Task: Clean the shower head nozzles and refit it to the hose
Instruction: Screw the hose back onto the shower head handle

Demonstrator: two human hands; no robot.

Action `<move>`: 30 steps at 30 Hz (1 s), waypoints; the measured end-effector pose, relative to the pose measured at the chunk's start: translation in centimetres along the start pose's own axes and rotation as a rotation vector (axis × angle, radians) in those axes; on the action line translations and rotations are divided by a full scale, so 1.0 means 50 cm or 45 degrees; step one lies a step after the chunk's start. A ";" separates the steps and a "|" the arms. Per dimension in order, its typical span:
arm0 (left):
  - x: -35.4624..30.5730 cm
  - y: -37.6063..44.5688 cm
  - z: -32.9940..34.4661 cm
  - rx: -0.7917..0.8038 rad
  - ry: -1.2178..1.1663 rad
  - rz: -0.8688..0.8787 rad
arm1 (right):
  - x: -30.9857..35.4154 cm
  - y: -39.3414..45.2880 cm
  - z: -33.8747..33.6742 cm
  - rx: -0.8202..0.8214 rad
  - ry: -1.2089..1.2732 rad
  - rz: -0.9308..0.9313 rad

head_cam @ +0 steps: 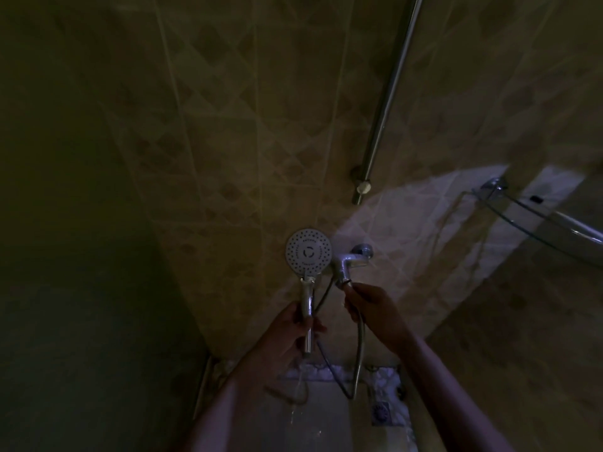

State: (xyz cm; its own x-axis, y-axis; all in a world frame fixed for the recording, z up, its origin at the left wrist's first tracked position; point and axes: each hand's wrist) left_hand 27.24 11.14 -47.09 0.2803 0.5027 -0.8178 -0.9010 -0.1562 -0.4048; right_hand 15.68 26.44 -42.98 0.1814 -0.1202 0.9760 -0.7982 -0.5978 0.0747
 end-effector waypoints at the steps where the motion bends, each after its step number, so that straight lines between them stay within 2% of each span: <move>1: -0.011 0.001 0.002 0.023 -0.005 0.014 | 0.005 -0.004 0.003 0.005 0.002 -0.006; 7: -0.087 0.008 0.047 0.058 0.029 0.077 | 0.030 -0.026 -0.015 -0.026 -0.013 -0.042; 13: -0.143 0.042 0.132 -0.017 0.052 0.215 | 0.029 -0.035 -0.076 0.083 -0.055 -0.063; 16: -0.164 0.060 0.182 -0.052 -0.019 0.234 | 0.017 -0.036 -0.110 0.009 0.095 0.001; 19: -0.174 0.073 0.233 -0.085 -0.018 0.263 | 0.010 -0.033 -0.146 -0.008 0.193 0.031; 23: -0.167 0.092 0.285 -0.117 -0.007 0.259 | -0.005 -0.031 -0.180 0.021 0.162 0.024; 30: -0.143 0.120 0.353 -0.111 -0.040 0.351 | -0.027 -0.061 -0.230 -0.099 0.102 0.022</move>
State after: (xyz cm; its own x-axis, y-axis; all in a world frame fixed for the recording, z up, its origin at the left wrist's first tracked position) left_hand 13.99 21.60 -36.46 0.0175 0.4569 -0.8894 -0.9094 -0.3624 -0.2041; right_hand 11.24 37.55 -42.19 0.1234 -0.0646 0.9903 -0.8437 -0.5322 0.0704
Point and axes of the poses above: each hand's wrist, its own y-axis towards the middle knuckle, its own z-axis out of the palm, x = y × z, and after that the axes turned 7 degrees about -z, right-handed
